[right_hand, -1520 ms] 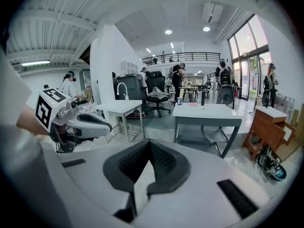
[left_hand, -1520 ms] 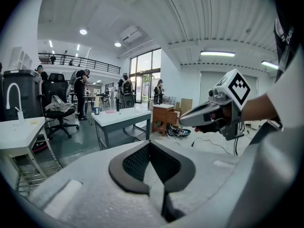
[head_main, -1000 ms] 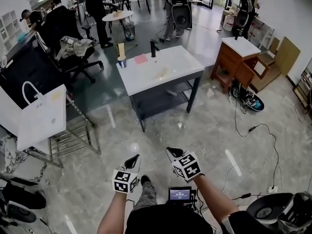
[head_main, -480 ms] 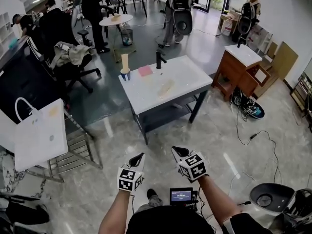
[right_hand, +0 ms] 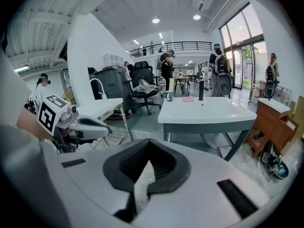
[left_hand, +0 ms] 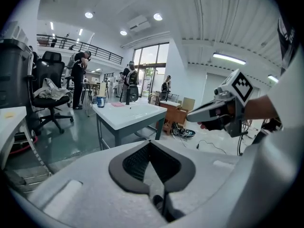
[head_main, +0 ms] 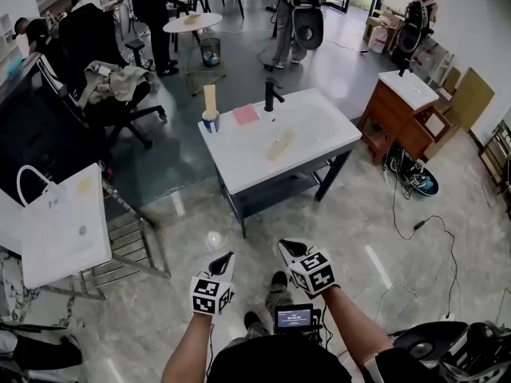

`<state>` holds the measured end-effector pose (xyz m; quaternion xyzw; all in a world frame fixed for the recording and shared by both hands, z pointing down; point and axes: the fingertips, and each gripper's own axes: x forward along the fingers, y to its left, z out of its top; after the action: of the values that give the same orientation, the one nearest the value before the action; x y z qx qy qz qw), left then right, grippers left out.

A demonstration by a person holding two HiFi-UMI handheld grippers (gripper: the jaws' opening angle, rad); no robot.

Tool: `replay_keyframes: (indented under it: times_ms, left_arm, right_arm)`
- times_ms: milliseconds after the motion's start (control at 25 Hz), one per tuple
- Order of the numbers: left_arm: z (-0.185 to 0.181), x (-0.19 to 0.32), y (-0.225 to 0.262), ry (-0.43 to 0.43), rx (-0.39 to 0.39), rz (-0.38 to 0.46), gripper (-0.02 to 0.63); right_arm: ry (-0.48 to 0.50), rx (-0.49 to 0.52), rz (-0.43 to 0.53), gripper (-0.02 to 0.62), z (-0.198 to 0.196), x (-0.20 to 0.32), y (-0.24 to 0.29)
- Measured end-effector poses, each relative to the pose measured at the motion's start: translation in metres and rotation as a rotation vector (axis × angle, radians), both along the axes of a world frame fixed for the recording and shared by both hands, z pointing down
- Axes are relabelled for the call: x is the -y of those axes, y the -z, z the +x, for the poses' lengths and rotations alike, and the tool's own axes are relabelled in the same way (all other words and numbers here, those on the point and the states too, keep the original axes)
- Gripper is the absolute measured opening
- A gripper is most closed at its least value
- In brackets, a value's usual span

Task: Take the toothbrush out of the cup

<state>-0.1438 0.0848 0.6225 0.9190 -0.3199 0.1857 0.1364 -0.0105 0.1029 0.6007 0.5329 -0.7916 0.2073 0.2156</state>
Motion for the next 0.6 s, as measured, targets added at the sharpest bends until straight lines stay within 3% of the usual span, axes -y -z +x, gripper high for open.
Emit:
replay_keyframes:
  times_ms: [600]
  left_arm:
    - [0.050,0.160,0.006,0.115,0.063,0.022,0.009]
  right_arm:
    - [0.124,0.043,0.031,0.009,0.054,0.182,0.004]
